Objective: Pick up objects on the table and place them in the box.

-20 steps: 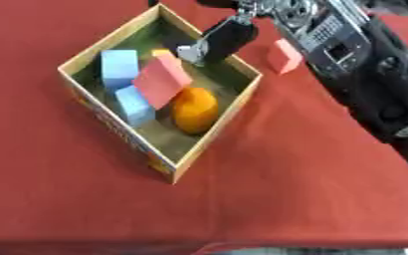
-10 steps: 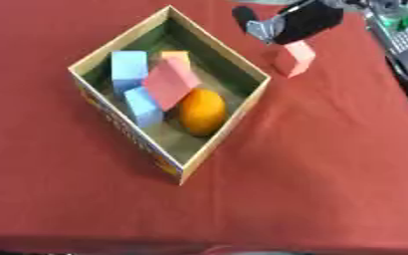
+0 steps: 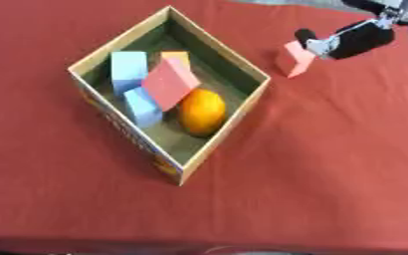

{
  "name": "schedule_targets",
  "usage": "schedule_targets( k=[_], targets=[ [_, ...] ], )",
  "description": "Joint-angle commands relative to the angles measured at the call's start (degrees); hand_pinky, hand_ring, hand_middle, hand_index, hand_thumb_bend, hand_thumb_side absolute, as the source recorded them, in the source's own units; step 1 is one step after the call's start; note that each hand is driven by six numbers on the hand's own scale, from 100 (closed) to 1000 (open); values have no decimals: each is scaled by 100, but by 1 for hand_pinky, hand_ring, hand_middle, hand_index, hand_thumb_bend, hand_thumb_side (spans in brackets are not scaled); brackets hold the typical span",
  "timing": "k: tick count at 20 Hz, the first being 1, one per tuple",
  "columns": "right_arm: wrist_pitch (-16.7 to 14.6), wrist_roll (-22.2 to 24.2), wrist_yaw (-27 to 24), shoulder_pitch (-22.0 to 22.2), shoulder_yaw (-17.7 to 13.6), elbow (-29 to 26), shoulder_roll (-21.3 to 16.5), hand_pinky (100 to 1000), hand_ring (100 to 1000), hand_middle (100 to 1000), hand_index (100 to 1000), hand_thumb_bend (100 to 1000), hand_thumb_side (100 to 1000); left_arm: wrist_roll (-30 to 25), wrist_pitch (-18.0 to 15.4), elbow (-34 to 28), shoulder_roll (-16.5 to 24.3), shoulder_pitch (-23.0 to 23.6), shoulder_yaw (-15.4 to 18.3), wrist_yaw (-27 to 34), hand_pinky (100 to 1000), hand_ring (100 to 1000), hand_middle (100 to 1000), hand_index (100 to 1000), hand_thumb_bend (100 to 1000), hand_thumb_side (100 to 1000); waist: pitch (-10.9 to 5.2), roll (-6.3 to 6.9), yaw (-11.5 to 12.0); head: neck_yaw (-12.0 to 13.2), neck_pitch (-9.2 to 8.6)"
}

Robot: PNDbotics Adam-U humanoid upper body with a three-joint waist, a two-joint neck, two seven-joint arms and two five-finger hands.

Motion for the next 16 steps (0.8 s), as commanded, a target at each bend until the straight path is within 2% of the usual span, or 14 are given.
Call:
schedule_targets(
  k=[1, 5, 9, 16],
  targets=[
    [-353, -56, 150, -48, -159, 203, -312, 949, 1000, 860, 1000, 216, 250, 28, -2, -87, 114, -26, 62, -61, 929, 916, 797, 890, 210, 791, 3, 9, -19, -16, -93],
    [-715, -64, 370, -92, -152, 473, -344, 945, 1000, 871, 1000, 269, 257, 38, 2, -87, 103, -20, 69, -84, 930, 916, 798, 890, 209, 792, 51, 22, -13, -38, -135],
    [-899, -113, 490, -163, -131, 753, -311, 940, 1000, 873, 1000, 273, 252, 41, 10, -87, 96, -4, 70, -107, 932, 916, 798, 889, 207, 795, 103, 28, -7, -30, -167],
    [-1298, -100, 739, -373, -29, 1192, -233, 941, 1000, 893, 1000, 348, 277, 38, 22, -87, 85, 11, 71, -138, 933, 917, 798, 888, 205, 798, 189, 37, 9, -38, -235]
  ],
)
